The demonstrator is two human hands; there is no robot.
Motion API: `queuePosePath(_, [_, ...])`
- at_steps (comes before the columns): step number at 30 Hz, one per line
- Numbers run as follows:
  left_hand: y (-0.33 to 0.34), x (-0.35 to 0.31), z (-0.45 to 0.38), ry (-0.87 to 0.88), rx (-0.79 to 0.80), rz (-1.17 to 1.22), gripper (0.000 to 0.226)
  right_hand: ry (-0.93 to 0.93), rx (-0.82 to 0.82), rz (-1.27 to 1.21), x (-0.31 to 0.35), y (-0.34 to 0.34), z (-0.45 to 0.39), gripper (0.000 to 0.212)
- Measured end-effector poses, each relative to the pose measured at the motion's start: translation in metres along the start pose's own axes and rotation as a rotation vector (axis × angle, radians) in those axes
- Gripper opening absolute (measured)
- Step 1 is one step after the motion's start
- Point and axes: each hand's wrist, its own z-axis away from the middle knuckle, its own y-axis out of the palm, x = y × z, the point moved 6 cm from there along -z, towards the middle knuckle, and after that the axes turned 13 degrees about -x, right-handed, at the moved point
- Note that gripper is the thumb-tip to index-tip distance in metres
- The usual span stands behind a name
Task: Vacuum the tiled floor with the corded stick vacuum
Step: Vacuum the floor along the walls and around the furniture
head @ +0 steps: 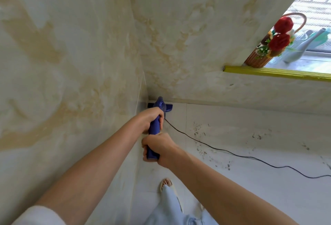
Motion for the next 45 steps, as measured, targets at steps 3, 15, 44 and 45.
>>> queuePosePath(3, [-0.004, -0.017, -0.003, 0.02, -0.004, -0.017, 0.025, -0.009, 0.012, -0.027, 0.014, 0.01, -0.006, 0.025])
queuePosePath(15, [-0.018, 0.001, 0.006, -0.034, 0.002, -0.042, 0.019, 0.011, 0.0, -0.008, -0.006, 0.023, -0.004, 0.026])
queuePosePath(44, [0.009, 0.009, -0.006, -0.044, 0.069, 0.055, 0.026, -0.008, -0.058, 0.099, -0.004, -0.009, -0.001, 0.022])
queuePosePath(45, [0.017, 0.01, -0.006, -0.038, 0.076, 0.059, 0.027, -0.017, -0.071, 0.113, -0.003, -0.019, 0.0, 0.021])
